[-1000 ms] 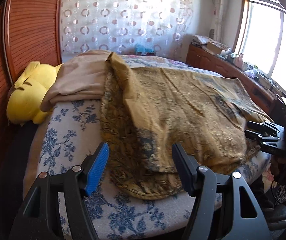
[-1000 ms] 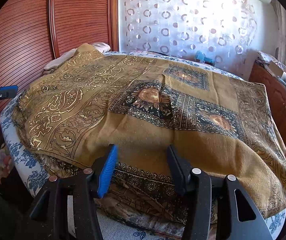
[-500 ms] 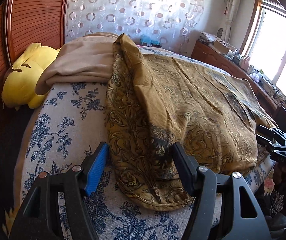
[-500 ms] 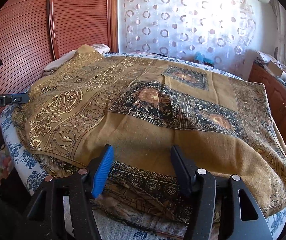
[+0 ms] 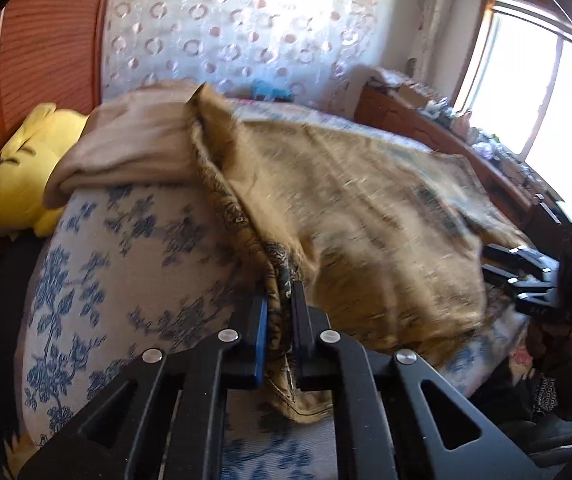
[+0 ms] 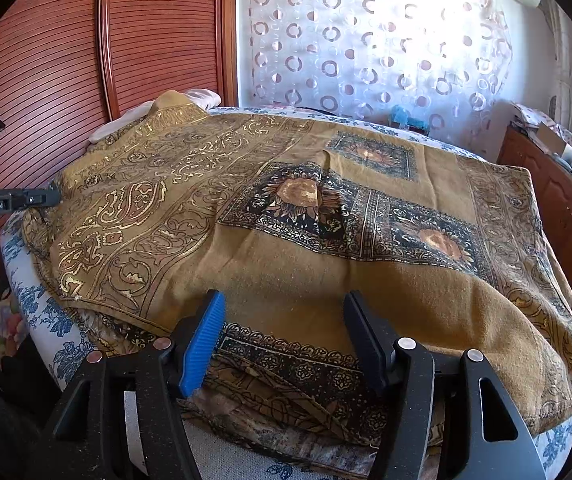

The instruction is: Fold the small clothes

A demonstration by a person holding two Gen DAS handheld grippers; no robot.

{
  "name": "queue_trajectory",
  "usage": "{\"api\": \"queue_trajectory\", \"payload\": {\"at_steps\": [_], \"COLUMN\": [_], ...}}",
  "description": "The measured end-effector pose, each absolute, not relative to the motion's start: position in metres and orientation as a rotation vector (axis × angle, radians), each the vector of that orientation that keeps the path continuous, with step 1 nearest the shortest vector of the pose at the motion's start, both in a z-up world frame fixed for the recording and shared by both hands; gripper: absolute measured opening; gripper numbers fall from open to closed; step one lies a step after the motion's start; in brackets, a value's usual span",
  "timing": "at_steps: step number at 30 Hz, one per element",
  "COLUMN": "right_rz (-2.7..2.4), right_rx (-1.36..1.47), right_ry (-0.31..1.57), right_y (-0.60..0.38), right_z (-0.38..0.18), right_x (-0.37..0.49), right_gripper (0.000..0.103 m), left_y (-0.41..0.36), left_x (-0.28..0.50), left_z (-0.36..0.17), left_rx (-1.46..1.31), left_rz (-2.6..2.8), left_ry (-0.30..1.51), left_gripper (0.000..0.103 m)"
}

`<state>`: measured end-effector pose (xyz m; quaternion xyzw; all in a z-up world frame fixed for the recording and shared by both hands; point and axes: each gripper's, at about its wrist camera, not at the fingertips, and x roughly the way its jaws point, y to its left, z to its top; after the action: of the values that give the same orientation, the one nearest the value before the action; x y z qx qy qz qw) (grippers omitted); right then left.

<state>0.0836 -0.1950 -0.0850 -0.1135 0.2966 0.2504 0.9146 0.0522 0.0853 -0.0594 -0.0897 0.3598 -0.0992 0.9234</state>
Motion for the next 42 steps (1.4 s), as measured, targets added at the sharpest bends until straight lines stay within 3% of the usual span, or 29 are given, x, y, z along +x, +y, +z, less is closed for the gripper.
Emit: {"api": "queue_trajectory", "payload": {"at_steps": [10, 19, 42], "right_rz": [0.486, 0.430, 0.288], "right_rx": [-0.121, -0.069, 0.107], "right_ry": [0.622, 0.587, 0.568], "right_y": [-0.225, -0.286, -0.369], "right_z": [-0.070, -0.059, -0.061], "right_x": [0.086, 0.068, 0.037], "right_gripper": [0.064, 0.064, 0.064], "left_y": [0.035, -0.064, -0.250], "left_x": [0.079, 0.119, 0.164], "left_z": [0.006, 0.053, 0.072], "left_rx": [-0.146, -0.054, 0.139], "left_rz": [-0.377, -0.574, -0.809], "left_ry": [0.633, 0.581, 0.620], "left_gripper": [0.010, 0.009, 0.008]}}
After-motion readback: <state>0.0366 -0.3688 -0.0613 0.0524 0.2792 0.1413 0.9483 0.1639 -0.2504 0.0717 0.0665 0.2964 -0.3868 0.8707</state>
